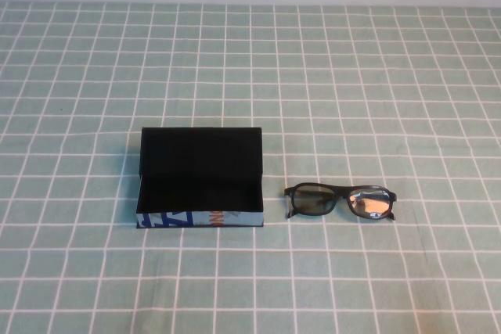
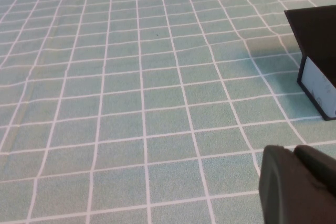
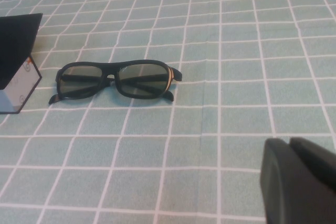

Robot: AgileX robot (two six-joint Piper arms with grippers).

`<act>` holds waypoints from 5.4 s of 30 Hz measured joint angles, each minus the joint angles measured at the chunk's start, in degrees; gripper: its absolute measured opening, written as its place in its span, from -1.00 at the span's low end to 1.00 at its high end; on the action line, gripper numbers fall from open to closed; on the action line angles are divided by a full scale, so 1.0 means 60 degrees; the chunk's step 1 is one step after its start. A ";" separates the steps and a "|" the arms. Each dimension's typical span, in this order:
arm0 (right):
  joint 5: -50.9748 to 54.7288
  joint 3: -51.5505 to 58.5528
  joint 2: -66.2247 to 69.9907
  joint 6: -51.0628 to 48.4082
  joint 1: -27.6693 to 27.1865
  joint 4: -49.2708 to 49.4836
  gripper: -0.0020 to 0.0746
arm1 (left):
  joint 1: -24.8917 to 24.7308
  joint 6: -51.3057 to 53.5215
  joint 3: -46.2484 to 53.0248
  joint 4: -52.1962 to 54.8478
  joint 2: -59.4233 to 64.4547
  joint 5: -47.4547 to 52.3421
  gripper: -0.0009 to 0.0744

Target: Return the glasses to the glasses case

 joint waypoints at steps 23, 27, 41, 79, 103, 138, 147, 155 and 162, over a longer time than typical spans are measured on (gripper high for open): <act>0.0000 0.0000 0.0000 0.0000 0.0000 0.0000 -0.98 | 0.0000 0.0000 0.0000 0.0000 0.0000 0.0000 -0.97; 0.0000 0.0000 0.0000 0.0000 0.0000 0.0000 -0.98 | 0.0000 0.0000 0.0000 0.0000 0.0000 0.0000 -0.97; 0.0000 0.0000 0.0000 0.0000 0.0000 0.0000 -0.98 | 0.0000 0.0000 0.0000 0.0000 0.0000 0.0000 -0.97; -0.1413 0.0020 0.0000 -0.0469 0.0000 -0.1578 -0.98 | 0.0000 0.0000 0.0018 0.0103 0.0000 -0.5125 -0.97; -0.9560 -0.1139 0.0000 -0.0279 0.0000 0.1525 -0.98 | 0.0000 -0.2458 -0.1050 0.0080 0.0000 -0.9181 -0.97; 0.1991 -0.8991 0.6802 0.1137 0.0397 -0.0508 -0.98 | 0.0000 -0.2896 -0.6451 -0.0601 0.4807 0.0672 -0.97; 0.4512 -1.0449 0.9895 -0.0572 0.1219 -0.0815 -0.98 | 0.0000 -0.0225 -0.6451 -0.1962 0.5617 0.2182 -0.97; 0.6275 -1.2697 1.3137 -0.3023 0.1557 -0.0954 -0.98 | 0.0000 0.3397 -0.6451 -0.5001 0.6682 0.3273 -0.97; 0.7165 -1.3997 1.5302 -0.4838 0.2468 -0.1040 -0.98 | 0.0000 0.3993 -0.6451 -0.5973 0.7366 0.3392 -0.97</act>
